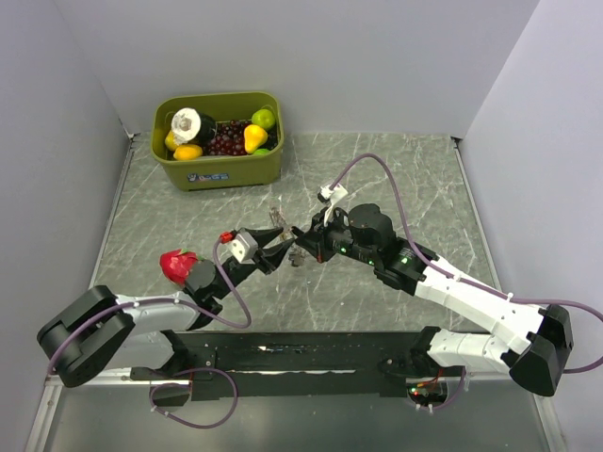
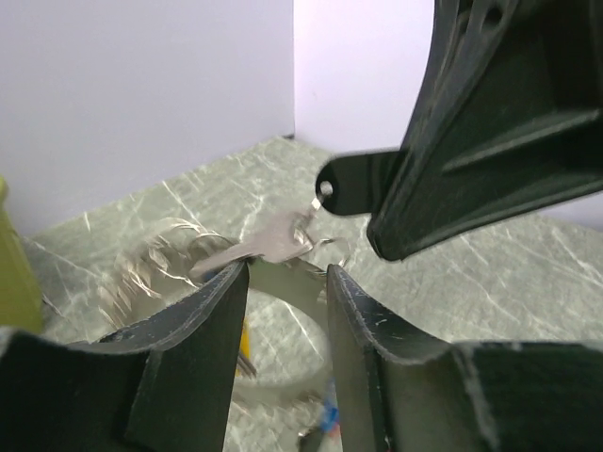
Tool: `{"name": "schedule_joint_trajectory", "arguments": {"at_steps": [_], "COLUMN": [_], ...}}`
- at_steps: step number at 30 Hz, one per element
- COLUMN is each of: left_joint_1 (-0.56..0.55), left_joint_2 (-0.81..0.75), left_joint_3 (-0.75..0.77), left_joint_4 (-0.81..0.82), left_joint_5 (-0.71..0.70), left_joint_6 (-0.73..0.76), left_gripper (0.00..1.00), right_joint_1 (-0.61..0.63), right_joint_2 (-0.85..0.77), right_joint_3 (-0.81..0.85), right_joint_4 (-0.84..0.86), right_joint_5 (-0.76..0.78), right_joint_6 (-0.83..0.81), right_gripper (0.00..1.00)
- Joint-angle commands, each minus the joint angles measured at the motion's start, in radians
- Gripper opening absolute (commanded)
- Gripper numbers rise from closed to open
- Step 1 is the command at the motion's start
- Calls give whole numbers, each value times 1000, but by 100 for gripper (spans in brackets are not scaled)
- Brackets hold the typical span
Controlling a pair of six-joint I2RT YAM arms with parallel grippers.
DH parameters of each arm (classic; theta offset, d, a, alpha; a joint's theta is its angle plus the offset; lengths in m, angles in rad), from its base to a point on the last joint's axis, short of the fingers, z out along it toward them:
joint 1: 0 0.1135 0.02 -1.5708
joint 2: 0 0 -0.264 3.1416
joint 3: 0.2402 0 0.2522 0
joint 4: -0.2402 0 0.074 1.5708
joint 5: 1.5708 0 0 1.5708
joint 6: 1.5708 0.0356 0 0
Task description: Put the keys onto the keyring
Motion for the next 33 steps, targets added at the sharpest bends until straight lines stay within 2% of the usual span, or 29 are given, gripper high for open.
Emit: {"name": "schedule_joint_trajectory", "arguments": {"at_steps": [1,4,9,12,13,22,27,32,33], "left_joint_1": [9,11,9,9,11,11,11,11,12], "left_joint_2": [-49,-62,-40,-19,-14,18,4,-15,-16], "left_joint_3": [-15,-20,-12,6,12,41,38,38,37], "left_joint_4": [181,171,169,164,163,161,161,149,149], "left_joint_5": [-8,-19,-4,27,45,90,81,90,90], "left_joint_6": [1,1,3,-3,-4,-2,1,-2,0], "left_gripper": [47,50,47,41,34,16,11,11,6], "right_joint_1": [11,11,11,12,12,12,12,12,12], "right_joint_2": [-8,-6,-6,-6,-9,-11,-8,-5,-6], "right_joint_3": [66,63,69,71,71,63,57,51,52], "right_joint_4": [73,73,71,70,71,71,73,73,70], "right_joint_5": [-22,-22,-33,-33,-35,-35,-45,-50,-48], "right_joint_6": [-7,-8,-5,-7,-7,-7,-8,-7,-8], "right_gripper": [0,0,0,0,0,0,0,0,0]}}
